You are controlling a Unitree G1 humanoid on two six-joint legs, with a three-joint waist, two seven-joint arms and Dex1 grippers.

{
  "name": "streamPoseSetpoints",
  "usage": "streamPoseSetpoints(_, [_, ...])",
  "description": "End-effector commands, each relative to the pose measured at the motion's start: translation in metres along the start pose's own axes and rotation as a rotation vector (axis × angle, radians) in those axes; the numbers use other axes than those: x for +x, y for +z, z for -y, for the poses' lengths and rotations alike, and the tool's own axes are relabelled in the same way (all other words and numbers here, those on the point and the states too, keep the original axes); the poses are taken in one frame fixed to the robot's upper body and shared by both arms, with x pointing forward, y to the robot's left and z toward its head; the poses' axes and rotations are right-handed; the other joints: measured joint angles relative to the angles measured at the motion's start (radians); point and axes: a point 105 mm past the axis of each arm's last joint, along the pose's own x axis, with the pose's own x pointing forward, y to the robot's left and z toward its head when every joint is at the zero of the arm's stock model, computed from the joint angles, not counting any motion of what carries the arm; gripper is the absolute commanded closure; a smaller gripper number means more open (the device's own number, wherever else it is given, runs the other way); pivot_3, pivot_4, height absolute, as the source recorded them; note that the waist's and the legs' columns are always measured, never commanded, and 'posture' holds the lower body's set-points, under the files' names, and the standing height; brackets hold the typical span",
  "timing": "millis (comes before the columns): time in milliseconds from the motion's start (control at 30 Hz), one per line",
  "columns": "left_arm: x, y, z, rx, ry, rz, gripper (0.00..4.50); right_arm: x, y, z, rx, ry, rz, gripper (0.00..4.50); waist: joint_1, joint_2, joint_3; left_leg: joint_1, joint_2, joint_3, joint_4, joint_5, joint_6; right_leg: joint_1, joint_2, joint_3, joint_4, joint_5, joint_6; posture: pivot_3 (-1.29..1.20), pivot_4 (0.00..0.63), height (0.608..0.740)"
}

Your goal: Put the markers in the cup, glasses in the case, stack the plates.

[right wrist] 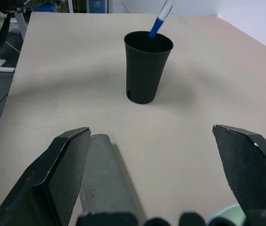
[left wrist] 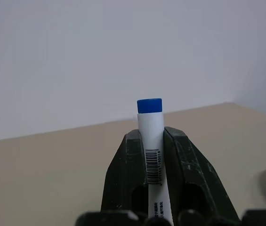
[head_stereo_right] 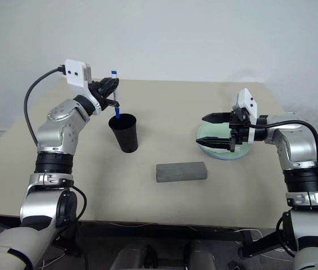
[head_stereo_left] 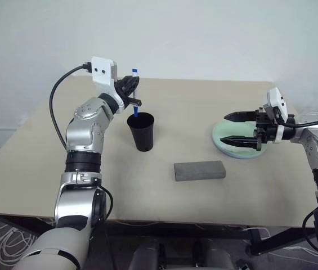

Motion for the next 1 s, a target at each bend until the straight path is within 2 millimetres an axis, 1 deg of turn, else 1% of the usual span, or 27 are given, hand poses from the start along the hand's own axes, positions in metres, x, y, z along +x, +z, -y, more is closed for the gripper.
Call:
streamPoseSetpoints(33, [0.001,0.007,0.007,0.036,-0.036,0.034,4.39,-0.004,0.016,0.000,-0.053,-0.008,0.041,0.00,0.000,0.000,0.000,0.000,0.000,0.000,0.000,0.000,0.000,0.000,0.000,0.000,0.000,0.000,0.000,0.00,0.000,0.727])
streamPoseSetpoints(233, [-0.002,-0.010,0.013,0.033,-0.067,0.004,4.39,-0.005,0.016,0.000,-0.054,-0.010,0.040,0.00,0.000,0.000,0.000,0.000,0.000,0.000,0.000,0.000,0.000,0.000,0.000,0.000,0.000,0.000,0.000,0.00,0.000,0.727])
streamPoseSetpoints(333, [-0.004,-0.023,0.018,0.014,-0.085,-0.014,4.39,-0.005,0.016,0.000,-0.056,-0.010,0.041,0.00,0.000,0.000,0.000,0.000,0.000,0.000,0.000,0.000,0.000,0.000,0.000,0.000,0.000,0.000,0.000,0.00,0.000,0.727])
streamPoseSetpoints(467, [-0.007,-0.031,0.020,0.005,-0.093,-0.030,4.39,-0.005,0.016,0.000,-0.056,-0.009,0.041,0.00,0.000,0.000,0.000,0.000,0.000,0.000,0.000,0.000,0.000,0.000,0.000,0.000,0.000,0.000,0.000,0.00,0.000,0.727])
streamPoseSetpoints(567, [-0.008,-0.033,0.019,0.000,-0.095,-0.037,4.39,-0.004,0.016,0.000,-0.057,-0.008,0.040,0.00,0.000,0.000,0.000,0.000,0.000,0.000,0.000,0.000,0.000,0.000,0.000,0.000,0.000,0.000,0.000,0.00,0.000,0.727])
streamPoseSetpoints(633, [-0.009,-0.033,0.019,0.001,-0.098,-0.038,3.66,-0.004,0.016,0.000,-0.057,-0.007,0.040,0.00,0.000,0.000,0.000,0.000,0.000,0.000,0.000,0.000,0.000,0.000,0.000,0.000,0.000,0.000,0.000,0.00,0.000,0.727])
streamPoseSetpoints(700, [-0.012,-0.033,0.019,-0.005,-0.108,-0.039,3.16,-0.004,0.016,0.000,-0.058,-0.006,0.040,0.00,0.000,0.000,0.000,0.000,0.000,0.000,0.000,0.000,0.000,0.000,0.000,0.000,0.000,0.000,0.000,0.00,0.000,0.727])
streamPoseSetpoints(833, [-0.016,-0.032,0.020,-0.001,-0.129,-0.038,1.63,-0.004,0.015,0.000,-0.056,-0.007,0.040,0.00,0.000,0.000,0.000,0.000,0.000,0.000,0.000,0.000,0.000,0.000,0.000,0.000,0.000,0.000,0.000,0.00,0.000,0.727])
streamPoseSetpoints(867, [-0.017,-0.031,0.019,0.005,-0.132,-0.037,1.34,-0.003,0.015,0.000,-0.055,-0.008,0.040,0.00,0.000,0.000,0.000,0.000,0.000,0.000,0.000,0.000,0.000,-0.001,0.000,0.000,0.000,0.000,0.000,0.00,0.000,0.727])
streamPoseSetpoints(967, [-0.021,-0.027,0.017,0.019,-0.132,-0.033,0.25,-0.003,0.015,0.001,-0.055,-0.009,0.040,0.00,0.001,0.000,0.000,0.000,0.000,0.000,0.000,0.000,0.000,-0.001,0.000,0.000,0.000,0.000,0.000,0.00,0.000,0.727])
streamPoseSetpoints(1000, [-0.022,-0.026,0.016,0.021,-0.132,-0.033,0.03,-0.003,0.015,0.001,-0.055,-0.009,0.040,0.00,0.000,0.000,0.000,0.000,0.000,0.000,0.000,0.000,0.000,0.000,0.000,0.000,0.000,0.000,0.000,0.00,0.000,0.727])
